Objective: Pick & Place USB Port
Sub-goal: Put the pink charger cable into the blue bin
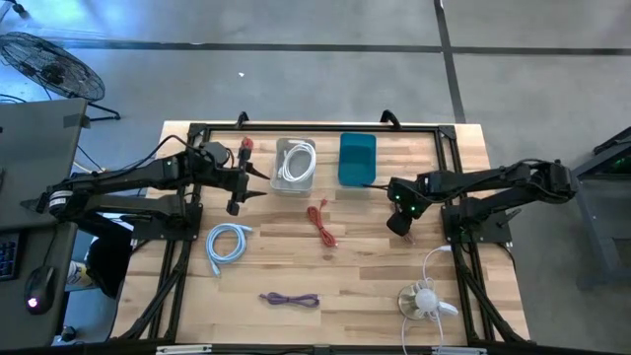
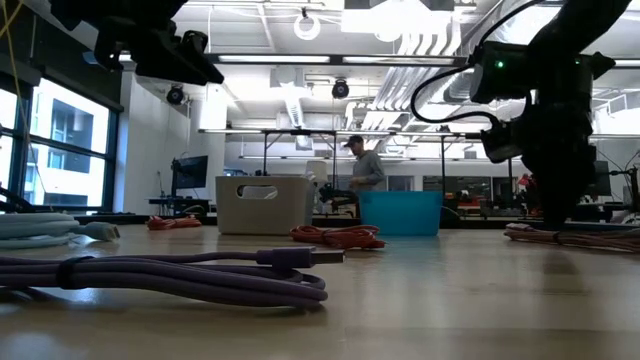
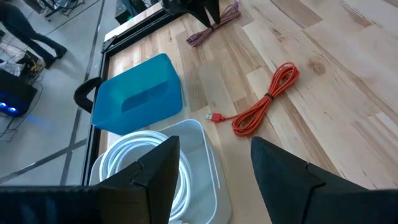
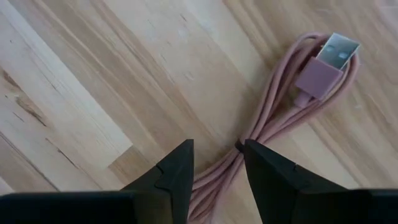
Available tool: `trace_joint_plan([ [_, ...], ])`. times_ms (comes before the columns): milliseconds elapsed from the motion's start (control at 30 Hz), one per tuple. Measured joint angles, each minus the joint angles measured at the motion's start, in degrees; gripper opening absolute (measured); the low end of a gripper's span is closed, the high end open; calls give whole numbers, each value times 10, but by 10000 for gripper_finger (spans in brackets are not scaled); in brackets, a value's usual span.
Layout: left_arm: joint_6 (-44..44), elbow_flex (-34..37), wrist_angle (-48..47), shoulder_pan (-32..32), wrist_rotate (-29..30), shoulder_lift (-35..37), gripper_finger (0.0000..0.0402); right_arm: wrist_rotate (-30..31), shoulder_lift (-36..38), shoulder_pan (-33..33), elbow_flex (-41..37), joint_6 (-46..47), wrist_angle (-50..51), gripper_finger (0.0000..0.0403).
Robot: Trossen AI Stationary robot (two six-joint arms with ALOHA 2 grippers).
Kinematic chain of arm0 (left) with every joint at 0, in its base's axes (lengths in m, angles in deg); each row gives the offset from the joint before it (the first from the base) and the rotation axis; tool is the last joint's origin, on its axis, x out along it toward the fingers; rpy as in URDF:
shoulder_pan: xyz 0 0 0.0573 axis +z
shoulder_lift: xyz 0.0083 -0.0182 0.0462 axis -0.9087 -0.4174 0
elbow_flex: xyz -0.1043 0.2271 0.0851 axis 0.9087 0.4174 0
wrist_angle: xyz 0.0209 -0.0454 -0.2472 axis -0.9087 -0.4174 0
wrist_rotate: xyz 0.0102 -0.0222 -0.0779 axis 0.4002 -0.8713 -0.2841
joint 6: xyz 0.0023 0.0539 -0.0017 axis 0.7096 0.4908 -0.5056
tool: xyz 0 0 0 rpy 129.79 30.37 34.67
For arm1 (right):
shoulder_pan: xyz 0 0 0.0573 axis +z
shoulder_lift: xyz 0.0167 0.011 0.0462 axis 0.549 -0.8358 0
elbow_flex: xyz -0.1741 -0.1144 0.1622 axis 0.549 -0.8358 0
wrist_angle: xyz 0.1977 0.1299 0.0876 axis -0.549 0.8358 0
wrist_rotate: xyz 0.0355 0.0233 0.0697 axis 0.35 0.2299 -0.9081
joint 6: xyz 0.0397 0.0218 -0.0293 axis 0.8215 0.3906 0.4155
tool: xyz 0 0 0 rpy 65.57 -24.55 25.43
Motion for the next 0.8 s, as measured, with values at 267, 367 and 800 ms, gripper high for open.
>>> trace_joint_plan([
  [267, 0, 0, 0, 0, 0, 0, 193, 17, 0, 0, 0, -4, 19, 134],
  [367, 0, 0, 0, 0, 0, 0, 193, 26, 0, 0, 0, -4, 34, 134],
  [800, -1, 0, 0, 0, -8, 0, 193, 37, 0, -7, -30, 9, -4, 133],
])
